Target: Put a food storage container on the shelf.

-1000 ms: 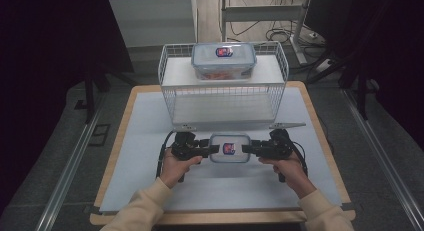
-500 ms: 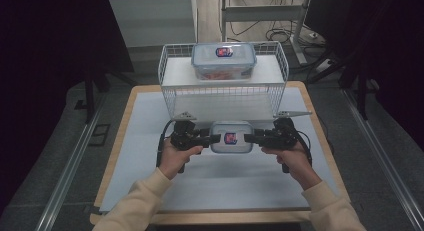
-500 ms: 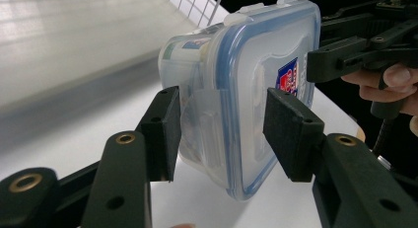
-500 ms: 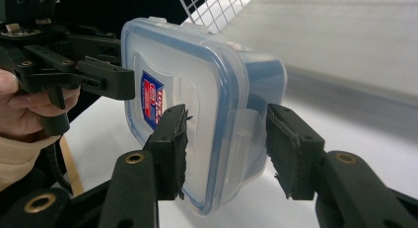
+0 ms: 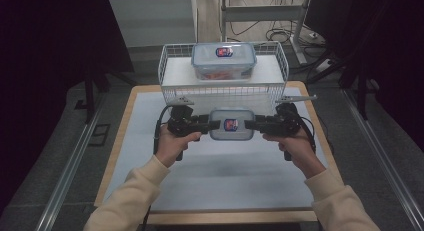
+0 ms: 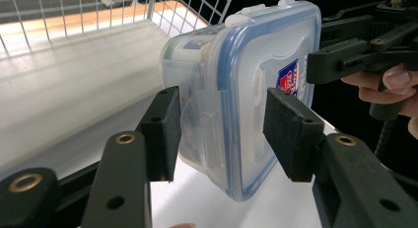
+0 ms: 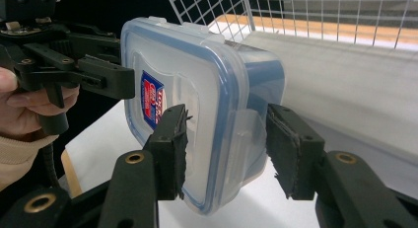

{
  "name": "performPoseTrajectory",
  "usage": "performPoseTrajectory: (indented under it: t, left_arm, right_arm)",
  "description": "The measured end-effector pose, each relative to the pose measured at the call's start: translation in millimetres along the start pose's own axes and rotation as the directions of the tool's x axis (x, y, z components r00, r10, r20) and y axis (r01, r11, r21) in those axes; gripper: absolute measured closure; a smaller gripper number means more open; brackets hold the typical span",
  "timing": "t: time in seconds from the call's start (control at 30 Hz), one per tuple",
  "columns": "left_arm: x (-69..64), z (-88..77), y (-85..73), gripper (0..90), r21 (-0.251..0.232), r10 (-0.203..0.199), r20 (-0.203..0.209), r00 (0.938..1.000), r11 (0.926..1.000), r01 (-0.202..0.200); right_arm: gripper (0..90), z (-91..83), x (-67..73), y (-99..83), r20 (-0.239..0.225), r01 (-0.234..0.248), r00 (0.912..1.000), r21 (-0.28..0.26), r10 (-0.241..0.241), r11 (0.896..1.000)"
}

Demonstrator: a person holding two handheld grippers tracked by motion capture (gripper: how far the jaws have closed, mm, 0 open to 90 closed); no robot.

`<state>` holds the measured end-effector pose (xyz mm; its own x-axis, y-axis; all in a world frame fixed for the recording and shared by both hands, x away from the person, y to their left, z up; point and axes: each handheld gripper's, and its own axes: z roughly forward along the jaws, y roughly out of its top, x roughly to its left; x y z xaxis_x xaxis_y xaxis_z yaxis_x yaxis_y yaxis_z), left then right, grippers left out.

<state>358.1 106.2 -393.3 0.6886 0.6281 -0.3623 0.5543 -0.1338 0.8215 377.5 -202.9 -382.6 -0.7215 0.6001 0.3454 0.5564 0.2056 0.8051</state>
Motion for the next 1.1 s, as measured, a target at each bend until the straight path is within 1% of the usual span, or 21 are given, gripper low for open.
performPoseTrajectory:
  t: [0.23, 0.53, 0.7, 0.8, 1.1]
  left_arm:
    - [-1.6, -7.8, 15.4, 49.8, -0.019, 0.022, -0.008, 0.9997, 0.9996, -0.022]
    - [-0.4, -14.3, 31.1, 49.8, -0.029, 0.026, -0.012, 0.9996, 0.9992, -0.027]
    - [-0.2, -16.4, 37.8, 49.8, -0.036, 0.035, -0.012, 0.9993, 0.9987, -0.036]
    - [0.6, -17.0, 42.1, 49.8, -0.038, 0.047, -0.008, 0.9989, 0.9982, -0.047]
    - [-0.4, -19.3, 54.9, 49.9, -0.044, 0.06, -0.017, 0.9981, 0.9972, -0.061]
  right_arm:
    - [51.7, -4.9, 4.5, 17.3, 0.004, 0.025, 0.9997, -0.013, -0.025, 1.0]
    - [51.7, -6.3, 6.8, 35.2, 0.002, 0.037, 0.9993, -0.026, -0.037, 0.999]
    - [51.7, -7.9, 7.9, 43.3, 0.006, 0.051, 0.9987, -0.031, -0.051, 0.998]
    - [51.7, -9.2, 8.8, 46.8, 0.012, 0.053, 0.9985, -0.034, -0.053, 0.998]
    - [51.7, -12.5, 8.2, 57.9, 0.01, 0.056, 0.9984, -0.046, -0.056, 0.997]
